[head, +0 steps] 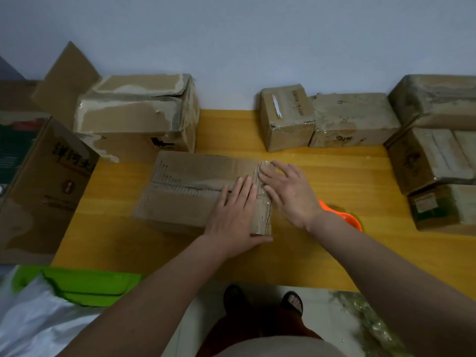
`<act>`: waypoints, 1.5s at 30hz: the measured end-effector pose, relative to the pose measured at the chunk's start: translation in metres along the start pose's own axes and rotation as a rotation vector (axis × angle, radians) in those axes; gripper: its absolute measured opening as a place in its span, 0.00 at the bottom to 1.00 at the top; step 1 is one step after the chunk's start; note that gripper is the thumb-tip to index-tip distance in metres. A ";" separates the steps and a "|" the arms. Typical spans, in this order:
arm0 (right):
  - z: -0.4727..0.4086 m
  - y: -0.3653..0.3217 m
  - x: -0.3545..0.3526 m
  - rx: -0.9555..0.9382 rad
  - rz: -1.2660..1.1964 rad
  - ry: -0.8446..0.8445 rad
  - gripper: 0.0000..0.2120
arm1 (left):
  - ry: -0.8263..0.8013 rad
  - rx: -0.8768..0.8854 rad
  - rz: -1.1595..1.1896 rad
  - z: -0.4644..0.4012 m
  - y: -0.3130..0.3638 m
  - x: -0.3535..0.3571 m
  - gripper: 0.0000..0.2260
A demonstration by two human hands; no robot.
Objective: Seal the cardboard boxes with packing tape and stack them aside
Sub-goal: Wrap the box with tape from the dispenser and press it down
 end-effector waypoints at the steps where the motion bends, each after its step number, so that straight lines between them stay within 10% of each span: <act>1: 0.010 -0.005 0.002 -0.017 0.013 -0.026 0.22 | 0.001 0.001 0.006 -0.001 0.000 0.001 0.54; 17: -0.018 0.019 0.017 0.065 0.347 -0.307 0.26 | 0.020 0.007 0.037 -0.001 -0.005 0.000 0.52; 24: 0.032 -0.020 0.012 0.065 0.086 -0.174 0.32 | 0.029 -0.086 0.034 -0.010 -0.002 0.001 0.48; 34: 0.100 -0.037 -0.037 0.384 -0.315 0.453 0.18 | 0.044 -0.106 0.069 -0.027 -0.008 -0.003 0.52; 45: 0.103 -0.037 0.017 0.788 -0.679 0.289 0.21 | 0.091 -0.026 0.021 -0.026 -0.011 -0.003 0.45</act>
Point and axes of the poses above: each hand's wrist, its own z-axis away from the middle knuckle, its own x-axis out of the palm, y = z × x, the point moved 9 cm from there along -z, towards the middle knuckle, and after that the axes turned 10 degrees about y, right-handed, at the moved point
